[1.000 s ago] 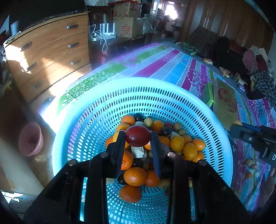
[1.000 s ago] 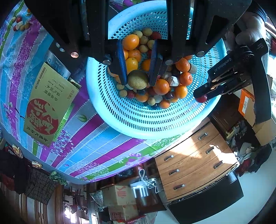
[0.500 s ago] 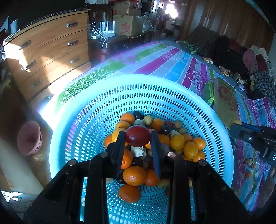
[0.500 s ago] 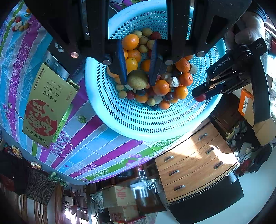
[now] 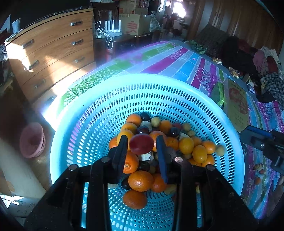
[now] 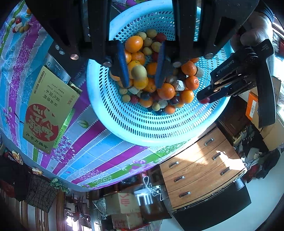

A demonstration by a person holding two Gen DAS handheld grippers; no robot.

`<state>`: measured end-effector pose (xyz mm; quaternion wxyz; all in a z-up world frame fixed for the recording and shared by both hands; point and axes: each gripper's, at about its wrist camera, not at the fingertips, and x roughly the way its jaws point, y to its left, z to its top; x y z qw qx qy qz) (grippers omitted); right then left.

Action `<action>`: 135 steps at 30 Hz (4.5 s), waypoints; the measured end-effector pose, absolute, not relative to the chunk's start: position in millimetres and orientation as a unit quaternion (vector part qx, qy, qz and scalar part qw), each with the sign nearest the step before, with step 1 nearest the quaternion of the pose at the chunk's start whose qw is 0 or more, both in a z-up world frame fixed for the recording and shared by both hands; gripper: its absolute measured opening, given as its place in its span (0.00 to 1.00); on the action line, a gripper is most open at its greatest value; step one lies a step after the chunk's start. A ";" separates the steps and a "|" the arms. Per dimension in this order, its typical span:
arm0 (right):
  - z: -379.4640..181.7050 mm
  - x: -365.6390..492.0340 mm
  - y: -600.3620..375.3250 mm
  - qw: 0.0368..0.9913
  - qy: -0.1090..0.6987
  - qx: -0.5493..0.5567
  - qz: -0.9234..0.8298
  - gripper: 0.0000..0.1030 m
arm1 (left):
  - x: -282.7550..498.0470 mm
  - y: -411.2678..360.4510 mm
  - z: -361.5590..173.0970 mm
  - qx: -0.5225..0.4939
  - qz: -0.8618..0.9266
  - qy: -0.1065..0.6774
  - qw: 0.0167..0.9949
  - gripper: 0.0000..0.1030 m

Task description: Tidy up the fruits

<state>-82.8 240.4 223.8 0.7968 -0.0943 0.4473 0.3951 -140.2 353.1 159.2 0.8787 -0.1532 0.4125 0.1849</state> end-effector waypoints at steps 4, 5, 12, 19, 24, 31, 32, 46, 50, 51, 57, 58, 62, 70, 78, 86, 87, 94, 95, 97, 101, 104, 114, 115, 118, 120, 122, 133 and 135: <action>222.1 -83.4 240.3 0.796 0.448 -0.094 0.396 0.46 | -141.2 353.1 160.7 -0.148 0.198 0.407 0.879 0.59; 222.4 -83.0 240.1 0.797 0.447 -0.094 0.395 0.51 | -141.3 353.4 161.1 -0.148 0.201 0.406 0.879 0.63; 222.8 -82.8 236.1 0.800 0.444 -0.086 0.394 0.57 | -142.2 355.8 161.0 -0.146 0.219 0.404 0.876 0.71; 231.3 -88.0 229.0 0.809 0.430 -0.089 0.392 0.64 | -141.8 349.0 166.3 -0.137 0.223 0.403 0.877 0.71; 241.2 -91.7 217.5 0.822 0.413 -0.088 0.382 0.66 | -141.9 340.4 174.6 -0.129 0.223 0.398 0.880 0.72; 264.3 -97.3 179.2 0.855 0.376 -0.064 0.351 0.79 | -138.3 314.8 195.5 -0.107 0.208 0.381 0.894 0.72; 268.3 -97.9 171.7 0.859 0.371 -0.060 0.346 0.79 | -137.0 309.8 198.2 -0.104 0.205 0.379 0.896 0.72; 272.9 -100.4 32.7 0.900 0.355 -0.012 0.251 0.84 | -100.5 191.6 211.2 -0.028 0.102 0.372 0.922 0.76; 268.3 -101.4 -11.4 0.908 0.359 0.003 0.218 0.84 | -90.6 143.1 211.0 0.000 0.054 0.375 0.925 0.76; 266.6 -101.5 -22.6 0.909 0.360 0.006 0.210 0.84 | -88.8 133.4 211.0 0.006 0.043 0.377 0.925 0.76; 257.3 -108.8 -83.6 0.917 0.366 0.024 0.160 0.84 | -80.7 77.1 205.7 0.038 -0.012 0.384 0.922 0.77; 253.3 -110.3 -97.1 0.917 0.369 0.030 0.149 0.84 | -79.1 67.3 202.6 0.042 -0.021 0.387 0.921 0.77; 237.3 -116.0 -137.5 0.915 0.383 0.039 0.118 0.84 | -77.2 45.9 193.1 0.049 -0.043 0.400 0.914 0.77; 185.4 -121.4 -206.6 0.901 0.426 0.047 0.067 0.84 | -71.3 3.4 172.1 0.069 -0.070 0.426 0.899 0.77; 138.9 -114.6 -238.0 0.882 0.466 0.059 0.047 0.84 | -58.4 -18.3 139.2 0.071 -0.077 0.460 0.882 0.77; 92.1 -103.4 -249.7 0.868 0.493 0.054 0.034 0.84 | -48.8 -25.2 75.3 0.040 -0.087 0.505 0.858 0.77; 85.7 -102.1 -251.7 0.867 0.494 0.056 0.031 0.84 | -49.1 -26.2 66.5 0.036 -0.088 0.511 0.855 0.77; 55.3 -95.5 -256.2 0.874 0.483 0.040 0.027 0.84 | -52.7 -27.0 32.4 0.019 -0.092 0.502 0.860 0.78; 51.8 -94.6 -255.4 0.878 0.476 0.034 0.027 0.84 | -52.1 -27.1 30.8 0.018 -0.093 0.494 0.864 0.82; 42.8 -91.2 -254.2 0.884 0.467 0.020 0.024 0.84 | -50.2 -28.9 27.1 0.018 -0.097 0.481 0.871 0.91; 25.8 -86.4 -253.9 0.881 0.472 0.016 0.021 0.85 | -52.0 -41.5 17.2 0.056 -0.098 0.464 0.879 1.00; 19.9 -88.7 -254.3 0.885 0.465 0.013 0.011 1.00 | -51.0 -40.0 17.6 0.052 -0.098 0.462 0.880 1.00; 13.6 -91.8 -258.1 0.892 0.452 0.024 0.011 1.00 | -51.2 -42.0 15.8 0.059 -0.090 0.456 0.883 1.00; 13.6 -92.1 -257.7 0.892 0.452 0.024 0.011 1.00 | -51.5 -41.9 15.6 0.058 -0.090 0.456 0.884 1.00; 13.2 -92.3 -258.2 0.892 0.450 0.025 0.012 1.00 | -51.0 -41.8 15.4 0.056 -0.090 0.454 0.884 1.00; 13.0 -92.3 -258.4 0.893 0.450 0.027 0.013 1.00 | -51.3 -41.9 15.3 0.057 -0.089 0.454 0.885 1.00; 13.1 -92.2 -258.5 0.893 0.449 0.027 0.013 1.00 | -51.3 -42.2 15.4 0.057 -0.089 0.453 0.885 1.00; 12.8 -91.9 -258.4 0.893 0.448 0.028 0.014 1.00 | -51.1 -41.9 15.2 0.055 -0.089 0.452 0.886 1.00; 12.8 -91.7 -258.4 0.893 0.448 0.028 0.014 1.00 | -50.9 -41.8 15.0 0.055 -0.090 0.452 0.886 1.00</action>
